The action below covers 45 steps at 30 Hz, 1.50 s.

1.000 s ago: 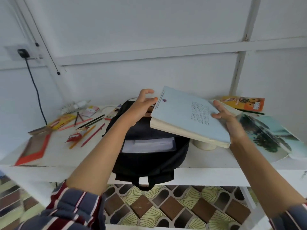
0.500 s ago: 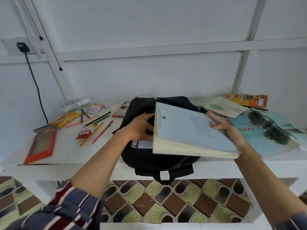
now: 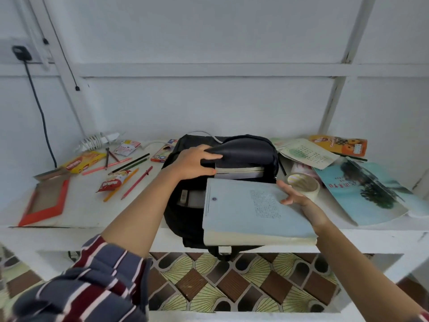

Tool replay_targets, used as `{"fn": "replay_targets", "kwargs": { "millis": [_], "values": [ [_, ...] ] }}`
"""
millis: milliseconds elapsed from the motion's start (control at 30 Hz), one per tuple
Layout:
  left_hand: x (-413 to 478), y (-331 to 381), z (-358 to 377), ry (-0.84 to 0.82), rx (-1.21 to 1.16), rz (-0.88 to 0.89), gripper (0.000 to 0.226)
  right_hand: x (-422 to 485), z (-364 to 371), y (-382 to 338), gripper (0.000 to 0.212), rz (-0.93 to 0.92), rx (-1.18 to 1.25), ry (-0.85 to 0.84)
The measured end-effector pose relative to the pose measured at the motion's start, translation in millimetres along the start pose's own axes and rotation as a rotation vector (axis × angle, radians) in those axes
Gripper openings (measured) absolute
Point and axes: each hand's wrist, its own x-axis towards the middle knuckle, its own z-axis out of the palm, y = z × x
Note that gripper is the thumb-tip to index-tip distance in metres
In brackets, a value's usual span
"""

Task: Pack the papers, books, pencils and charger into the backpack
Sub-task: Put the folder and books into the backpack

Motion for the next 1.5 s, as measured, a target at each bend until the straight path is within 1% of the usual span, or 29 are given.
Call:
{"fn": "replay_targets", "kwargs": {
  "millis": [33,67,167,200,267,333,433,567,633,767,833,867,900,933,1000,1033,1067,1100,1133,1167,1200,1233,1300,1333,1367,1400,1433,1500],
  "values": [
    [3,3,-5,0.002,-0.009,-0.001,0.048,0,2,2,0.048,-0.002,0.069,0.037],
    [6,4,-9,-0.002,-0.024,-0.003,0.048,1,4,6,0.045,0.0,0.141,0.078],
    [9,4,-16,-0.029,-0.14,-0.052,0.055,1,19,13,0.018,-0.051,0.384,0.252],
    [10,3,-17,-0.033,-0.182,-0.072,0.058,3,23,15,0.019,-0.084,0.429,0.32],
    [10,4,-19,-0.039,-0.234,-0.089,0.062,7,35,16,0.037,-0.158,0.513,0.412],
    [11,6,-21,-0.045,-0.246,-0.086,0.063,9,49,16,0.047,-0.204,0.599,0.477],
    [12,7,-23,-0.048,-0.25,-0.073,0.065,14,67,16,0.047,-0.215,0.705,0.561],
    [13,8,-25,-0.053,-0.273,-0.052,0.062,21,82,13,0.047,-0.23,0.759,0.62],
    [13,9,-26,-0.057,-0.27,-0.042,0.061,27,85,13,0.048,-0.243,0.742,0.653],
    [13,9,-24,-0.069,-0.271,-0.043,0.06,41,103,15,0.048,-0.307,0.505,0.762],
    [13,8,-23,-0.072,-0.278,-0.047,0.06,50,112,16,0.051,-0.315,0.34,0.772],
    [13,8,-24,-0.072,-0.285,-0.045,0.059,54,113,17,0.054,-0.289,0.259,0.753],
    [14,7,-25,-0.071,-0.29,-0.041,0.059,57,111,17,0.059,-0.234,0.181,0.705],
    [14,6,-26,-0.07,-0.294,-0.036,0.06,57,108,16,0.066,-0.166,0.111,0.618],
    [15,5,-27,-0.068,-0.297,-0.032,0.061,49,98,12,0.083,-0.047,-0.033,0.375],
    [15,4,-28,-0.069,-0.299,-0.031,0.062,41,93,9,0.086,-0.008,-0.161,0.27],
    [15,4,-28,-0.071,-0.3,-0.029,0.062,34,87,7,0.085,0.002,-0.37,0.202],
    [15,4,-29,-0.072,-0.3,-0.022,0.062,28,81,7,0.079,-0.024,-0.631,0.176],
    [15,4,-29,-0.072,-0.299,-0.016,0.062,23,77,7,0.072,-0.077,-0.926,0.201],
    [14,4,-29,-0.072,-0.297,-0.011,0.062,20,74,6,0.064,-0.138,-1.193,0.26],
    [14,4,-29,-0.072,-0.295,-0.011,0.062,19,74,5,0.059,-0.217,-1.365,0.317],
    [14,4,-30,-0.071,-0.295,-0.012,0.062,18,76,6,0.055,-0.314,-1.48,0.337],
    [14,4,-30,-0.067,-0.3,-0.007,0.062,26,78,15,0.054,-0.574,-1.678,0.327],
    [14,5,-30,-0.066,-0.301,-0.005,0.061,34,78,21,0.054,-0.682,-1.695,0.34],
    [14,5,-31,-0.067,-0.303,-0.005,0.061,42,76,25,0.053,-0.761,-1.662,0.346],
    [13,5,-31,-0.068,-0.304,-0.006,0.061,47,75,26,0.048,-0.796,-1.616,0.343],
    [13,5,-32,-0.068,-0.306,-0.006,0.061,52,76,27,0.043,-0.803,-1.583,0.342],
    [12,5,-32,-0.07,-0.313,-0.009,0.061,61,80,27,0.037,-0.76,-1.546,0.332]
  ]
}}
